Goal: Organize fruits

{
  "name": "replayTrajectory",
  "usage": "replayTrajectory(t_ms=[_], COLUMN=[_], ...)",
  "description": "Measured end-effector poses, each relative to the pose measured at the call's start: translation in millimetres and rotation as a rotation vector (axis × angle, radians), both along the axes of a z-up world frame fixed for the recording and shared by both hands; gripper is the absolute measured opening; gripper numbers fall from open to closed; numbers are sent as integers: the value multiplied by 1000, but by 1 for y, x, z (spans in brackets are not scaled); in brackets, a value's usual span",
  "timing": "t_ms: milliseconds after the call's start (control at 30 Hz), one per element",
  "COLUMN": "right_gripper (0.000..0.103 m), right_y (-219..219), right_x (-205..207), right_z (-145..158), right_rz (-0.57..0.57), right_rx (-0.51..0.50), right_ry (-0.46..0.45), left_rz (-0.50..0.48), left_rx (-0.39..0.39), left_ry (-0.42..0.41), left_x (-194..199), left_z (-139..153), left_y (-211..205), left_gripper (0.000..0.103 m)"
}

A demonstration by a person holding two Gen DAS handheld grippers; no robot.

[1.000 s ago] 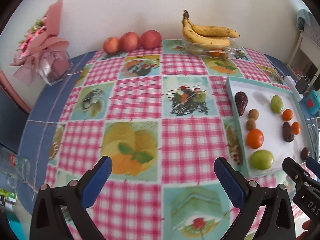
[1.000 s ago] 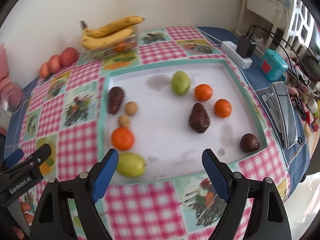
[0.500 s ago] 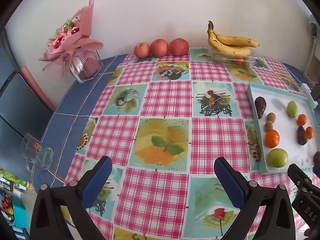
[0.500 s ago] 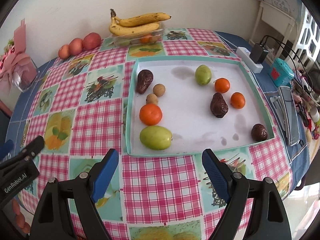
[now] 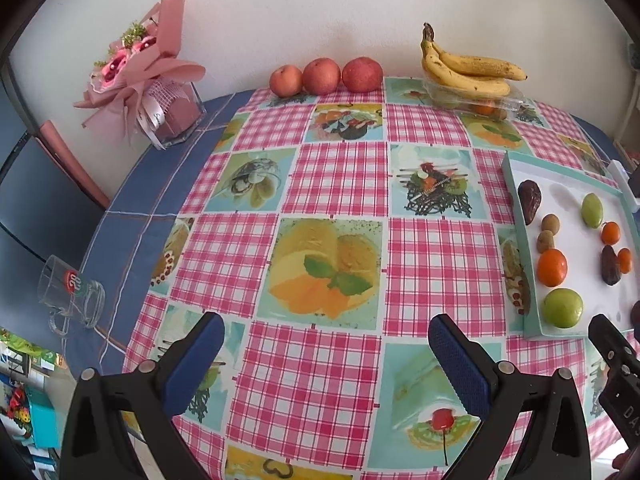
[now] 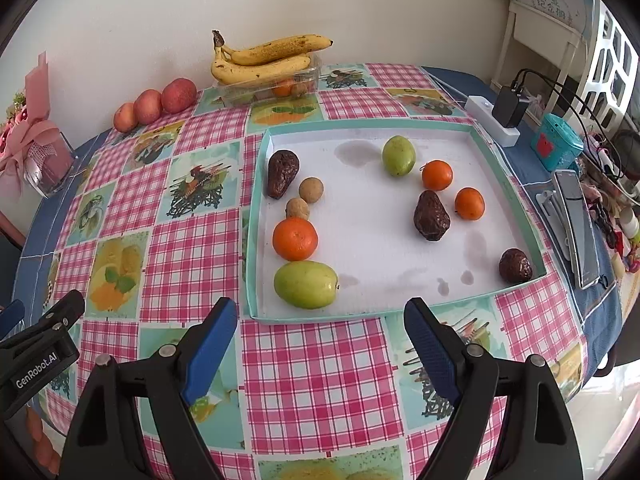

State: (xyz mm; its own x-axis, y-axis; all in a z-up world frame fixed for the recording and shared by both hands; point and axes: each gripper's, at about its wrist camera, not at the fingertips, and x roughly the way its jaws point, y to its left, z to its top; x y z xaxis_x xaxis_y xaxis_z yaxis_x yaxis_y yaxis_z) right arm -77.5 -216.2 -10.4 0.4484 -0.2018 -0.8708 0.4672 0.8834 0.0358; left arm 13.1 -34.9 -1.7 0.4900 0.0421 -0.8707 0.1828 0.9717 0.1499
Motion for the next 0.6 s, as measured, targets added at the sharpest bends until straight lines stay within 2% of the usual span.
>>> replayTrajectory(t_ms=[200, 600], right_gripper=[86, 86], right_y=[3, 5], right_x=[2, 4], right_z=[1, 1], right_rz=[20, 42], right_rx=[-14, -22], right_ry=[-6, -13], left_rz=[10, 7], left_rx=[-15, -31], left_ry=[42, 48], left_x=[3, 3], left_z=[-6, -5], left_y=[2, 4], left_gripper=[103, 103])
